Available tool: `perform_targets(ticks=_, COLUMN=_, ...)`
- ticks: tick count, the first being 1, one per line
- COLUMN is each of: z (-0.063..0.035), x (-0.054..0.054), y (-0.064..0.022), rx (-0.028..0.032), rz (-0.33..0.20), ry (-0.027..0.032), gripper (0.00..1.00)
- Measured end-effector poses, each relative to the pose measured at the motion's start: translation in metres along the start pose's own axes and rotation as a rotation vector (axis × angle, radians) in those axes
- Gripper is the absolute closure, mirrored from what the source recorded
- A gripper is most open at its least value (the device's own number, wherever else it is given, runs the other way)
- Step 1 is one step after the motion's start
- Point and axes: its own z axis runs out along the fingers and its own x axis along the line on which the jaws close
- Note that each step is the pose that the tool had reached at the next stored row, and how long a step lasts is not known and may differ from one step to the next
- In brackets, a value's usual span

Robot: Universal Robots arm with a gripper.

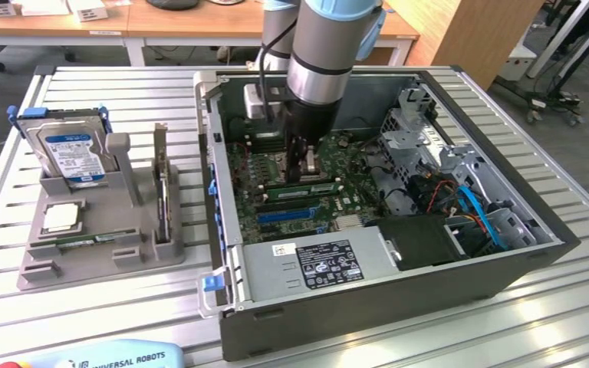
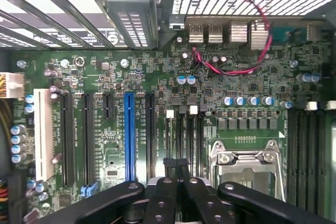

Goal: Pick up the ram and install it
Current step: 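Press down the ram until it locks into place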

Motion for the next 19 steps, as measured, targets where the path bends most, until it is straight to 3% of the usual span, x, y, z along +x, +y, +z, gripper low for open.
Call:
perform_targets(ticks=8, z=-0.0154, x=0.0, y=0.0006, rx=0.0, rz=0.0, ry=0.0003, gripper=0.9)
perform_targets(ticks=14, z=-0.0155, x=0.0, y=0.0002, rx=0.0, rz=0.0, ry=0.0004, gripper=0.9)
perform_targets(ticks=19, z=-0.0158, x=-0.001, y=-0.0082, rx=-0.0001, rz=0.0, ry=0.0004, gripper=0.9)
